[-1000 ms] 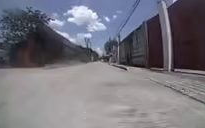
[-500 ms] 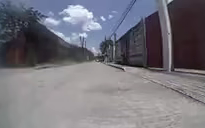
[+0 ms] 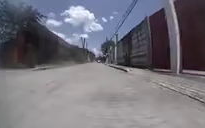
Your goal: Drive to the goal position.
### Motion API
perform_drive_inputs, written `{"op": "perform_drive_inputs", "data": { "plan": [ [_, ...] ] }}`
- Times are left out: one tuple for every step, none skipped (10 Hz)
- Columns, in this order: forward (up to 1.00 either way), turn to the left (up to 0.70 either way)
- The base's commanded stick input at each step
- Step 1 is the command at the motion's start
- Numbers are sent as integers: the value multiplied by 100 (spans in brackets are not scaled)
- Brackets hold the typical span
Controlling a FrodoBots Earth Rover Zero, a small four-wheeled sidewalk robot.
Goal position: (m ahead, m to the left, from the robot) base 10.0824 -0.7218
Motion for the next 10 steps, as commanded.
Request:
{"op": "perform_drive_inputs", "data": {
  "plan": [
    [85,0],
    [85,0],
    [85,0],
    [85,0],
    [85,0],
    [85,0],
    [85,0],
    [85,0],
    [85,0],
    [85,-19]
  ]
}}
